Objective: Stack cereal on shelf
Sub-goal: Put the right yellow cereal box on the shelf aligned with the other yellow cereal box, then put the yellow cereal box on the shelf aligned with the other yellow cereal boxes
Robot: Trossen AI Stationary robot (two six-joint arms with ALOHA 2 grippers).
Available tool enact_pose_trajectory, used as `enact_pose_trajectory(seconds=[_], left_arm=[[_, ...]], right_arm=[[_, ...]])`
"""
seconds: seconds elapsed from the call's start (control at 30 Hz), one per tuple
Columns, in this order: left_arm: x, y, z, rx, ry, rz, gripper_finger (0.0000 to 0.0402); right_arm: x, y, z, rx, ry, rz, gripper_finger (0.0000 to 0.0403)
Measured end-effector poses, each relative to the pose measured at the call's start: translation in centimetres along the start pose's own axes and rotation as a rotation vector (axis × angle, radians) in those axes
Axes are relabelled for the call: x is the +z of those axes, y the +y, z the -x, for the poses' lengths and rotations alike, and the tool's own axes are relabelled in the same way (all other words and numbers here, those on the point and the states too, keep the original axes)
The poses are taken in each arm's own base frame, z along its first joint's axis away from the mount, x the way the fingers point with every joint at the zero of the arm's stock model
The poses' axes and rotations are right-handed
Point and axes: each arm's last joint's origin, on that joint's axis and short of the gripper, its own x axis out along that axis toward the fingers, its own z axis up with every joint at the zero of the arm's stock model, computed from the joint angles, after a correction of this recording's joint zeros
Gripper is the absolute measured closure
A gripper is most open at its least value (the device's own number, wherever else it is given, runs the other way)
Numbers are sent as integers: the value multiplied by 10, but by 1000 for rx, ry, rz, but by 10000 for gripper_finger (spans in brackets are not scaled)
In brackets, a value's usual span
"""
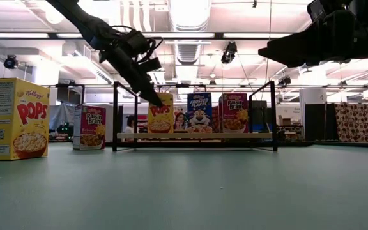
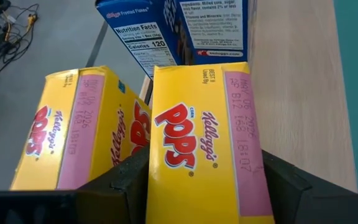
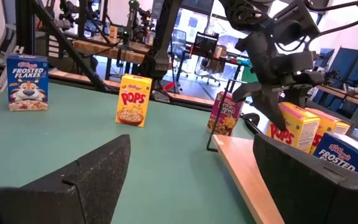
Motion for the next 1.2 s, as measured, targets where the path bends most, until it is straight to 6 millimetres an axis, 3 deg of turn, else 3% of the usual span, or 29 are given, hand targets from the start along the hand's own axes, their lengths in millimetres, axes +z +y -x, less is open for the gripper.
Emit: enact_pose_trajectory(seconds=[0.17, 0.9, 1.03, 1.2], left_arm=[[2, 0, 3, 5, -8, 8, 207], [26, -4, 52, 53, -127, 8, 206], [33, -20, 65, 23, -133, 56, 206], [41, -65, 80, 25, -75, 76, 206]], right_arm=[[0, 0, 0, 0, 0, 0, 76], [0, 0, 0, 0, 0, 0, 76], [0, 0, 0, 0, 0, 0, 76], [0, 0, 0, 0, 0, 0, 76]])
